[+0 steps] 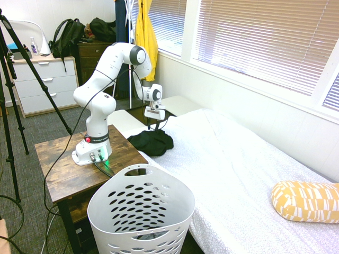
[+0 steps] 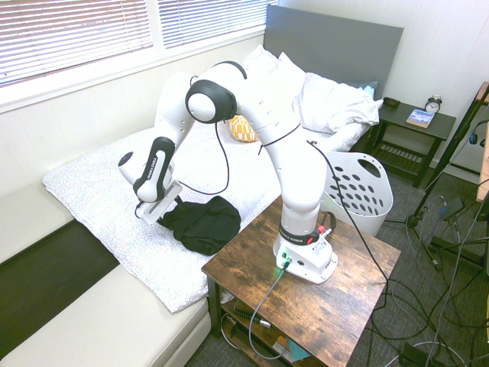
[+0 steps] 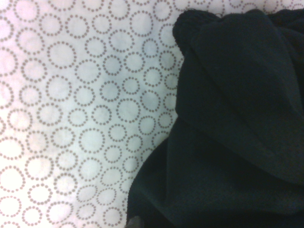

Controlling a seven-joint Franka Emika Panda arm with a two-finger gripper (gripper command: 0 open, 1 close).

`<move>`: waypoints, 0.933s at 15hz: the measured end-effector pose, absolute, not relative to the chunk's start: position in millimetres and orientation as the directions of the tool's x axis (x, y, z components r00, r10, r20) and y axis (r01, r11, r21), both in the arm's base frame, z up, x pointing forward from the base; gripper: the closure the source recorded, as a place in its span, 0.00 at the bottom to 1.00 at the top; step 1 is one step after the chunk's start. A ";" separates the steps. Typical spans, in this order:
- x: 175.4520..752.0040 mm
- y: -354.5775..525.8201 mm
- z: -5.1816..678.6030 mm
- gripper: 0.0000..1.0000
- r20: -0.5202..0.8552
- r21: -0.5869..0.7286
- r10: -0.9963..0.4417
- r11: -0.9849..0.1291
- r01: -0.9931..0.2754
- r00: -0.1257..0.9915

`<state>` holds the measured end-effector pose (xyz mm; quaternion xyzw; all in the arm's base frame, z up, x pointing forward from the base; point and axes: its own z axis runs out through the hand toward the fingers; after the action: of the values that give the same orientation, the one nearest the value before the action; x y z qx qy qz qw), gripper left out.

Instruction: Put my clothes in the laundry bag

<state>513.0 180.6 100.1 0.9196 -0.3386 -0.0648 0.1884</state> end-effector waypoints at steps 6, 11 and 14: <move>515.9 195.0 67.3 0.00 -0.002 0.549 -0.623 -0.655 -0.520 0.782; 505.3 194.4 44.7 0.00 -0.040 0.656 -0.604 -0.617 -0.435 0.796; 500.0 194.1 38.1 1.00 -0.069 0.692 -0.596 -0.606 -0.391 0.800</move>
<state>500.0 194.1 38.1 0.8838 -0.2792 -0.1483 0.3449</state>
